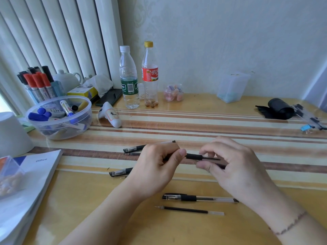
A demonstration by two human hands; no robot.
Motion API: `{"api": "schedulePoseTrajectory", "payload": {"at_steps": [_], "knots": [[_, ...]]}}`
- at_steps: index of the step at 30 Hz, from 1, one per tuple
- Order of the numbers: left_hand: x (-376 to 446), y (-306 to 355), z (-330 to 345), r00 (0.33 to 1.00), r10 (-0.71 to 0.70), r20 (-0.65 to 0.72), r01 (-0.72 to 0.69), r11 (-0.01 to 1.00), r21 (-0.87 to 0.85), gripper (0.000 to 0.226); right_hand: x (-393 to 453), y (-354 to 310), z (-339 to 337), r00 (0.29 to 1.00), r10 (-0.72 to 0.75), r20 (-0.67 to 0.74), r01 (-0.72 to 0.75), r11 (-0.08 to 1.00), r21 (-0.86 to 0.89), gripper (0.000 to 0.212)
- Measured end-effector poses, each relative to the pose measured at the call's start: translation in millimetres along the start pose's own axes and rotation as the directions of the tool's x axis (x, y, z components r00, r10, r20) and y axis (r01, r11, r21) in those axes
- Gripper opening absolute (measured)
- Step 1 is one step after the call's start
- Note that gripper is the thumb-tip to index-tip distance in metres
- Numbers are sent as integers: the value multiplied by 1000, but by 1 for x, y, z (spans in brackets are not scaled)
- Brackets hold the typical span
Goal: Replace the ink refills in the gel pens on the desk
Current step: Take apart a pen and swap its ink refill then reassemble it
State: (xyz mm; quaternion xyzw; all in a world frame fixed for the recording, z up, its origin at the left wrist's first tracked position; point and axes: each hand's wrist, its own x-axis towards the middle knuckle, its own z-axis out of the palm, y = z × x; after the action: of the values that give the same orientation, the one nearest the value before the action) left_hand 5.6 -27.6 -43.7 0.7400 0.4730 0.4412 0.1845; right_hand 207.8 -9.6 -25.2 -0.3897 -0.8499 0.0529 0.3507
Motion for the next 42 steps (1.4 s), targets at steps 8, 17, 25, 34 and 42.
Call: {"api": "schedulePoseTrajectory", "payload": {"at_steps": [8, 17, 25, 34, 42], "knots": [[1, -1, -3, 1000, -10, -4, 10, 1000, 17, 33, -2, 5, -1, 994, 71, 81, -61, 992, -113, 19], [1, 1, -5, 988, -156, -14, 154, 982, -109, 21, 0, 5, -4, 982, 85, 166, -69, 993, -96, 32], [8, -12, -28, 936, -295, -191, 285, 955, -81, 21, 0, 65, -27, 883, 451, 128, -408, 874, -263, 8], [6, -17, -19, 948, -275, -159, 282, 959, 20, 19, -5, 111, -27, 709, 705, -22, -657, 649, -384, 20], [4, -9, -2, 966, -216, -143, 227, 972, 68, 13, 8, 60, -12, 869, 495, -25, -492, 868, 72, 13]]}}
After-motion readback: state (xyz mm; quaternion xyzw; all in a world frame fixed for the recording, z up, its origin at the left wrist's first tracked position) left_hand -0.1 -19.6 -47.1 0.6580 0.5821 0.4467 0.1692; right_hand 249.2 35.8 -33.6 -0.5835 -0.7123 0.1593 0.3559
